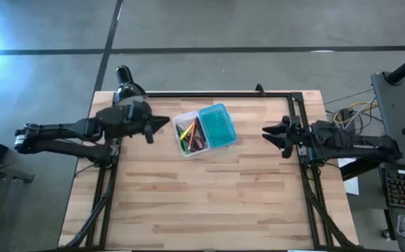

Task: Pick & place school supplies into a supply box
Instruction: Close the supply box

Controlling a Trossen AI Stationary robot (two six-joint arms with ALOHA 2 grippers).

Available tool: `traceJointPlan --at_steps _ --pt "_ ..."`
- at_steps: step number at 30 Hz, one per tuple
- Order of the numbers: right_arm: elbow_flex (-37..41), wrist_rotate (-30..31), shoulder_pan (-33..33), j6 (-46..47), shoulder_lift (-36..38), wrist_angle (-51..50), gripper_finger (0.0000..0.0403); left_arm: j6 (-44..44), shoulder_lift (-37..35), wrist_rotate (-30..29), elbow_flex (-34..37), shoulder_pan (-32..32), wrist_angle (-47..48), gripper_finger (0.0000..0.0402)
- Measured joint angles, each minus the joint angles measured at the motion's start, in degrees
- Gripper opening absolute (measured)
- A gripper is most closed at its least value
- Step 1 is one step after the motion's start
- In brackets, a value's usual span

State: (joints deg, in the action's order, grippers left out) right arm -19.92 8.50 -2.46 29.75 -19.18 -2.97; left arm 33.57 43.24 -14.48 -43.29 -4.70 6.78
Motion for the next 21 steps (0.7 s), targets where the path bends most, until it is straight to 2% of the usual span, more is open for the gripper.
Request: traceJointPlan --at_steps 6,8,14,18,21 --pt "6.2 -5.0 0.0 -0.1 8.4 8.0 0.0166 -1.4 -5.3 5.2 15.8 -0.2 -24.8 0.0023" --pt "8.0 -7.1 0.0 -0.3 10.8 10.6 0.0167 -2.0 -6.6 6.4 19.4 -0.2 -30.2 0.0023" --pt "13.9 -11.5 0.0 0.1 16.5 17.3 0.0168 -1.4 -9.7 7.9 25.0 -0.2 -32.9 0.0023" --pt "19.4 -12.0 0.0 2.3 19.2 24.3 0.0164 -1.2 -12.0 8.9 27.3 -0.6 -33.2 0.0023" --pt "19.4 -12.0 0.1 3.1 18.8 21.3 0.0161 -0.5 -14.1 9.6 29.4 -0.7 -33.5 0.0023"
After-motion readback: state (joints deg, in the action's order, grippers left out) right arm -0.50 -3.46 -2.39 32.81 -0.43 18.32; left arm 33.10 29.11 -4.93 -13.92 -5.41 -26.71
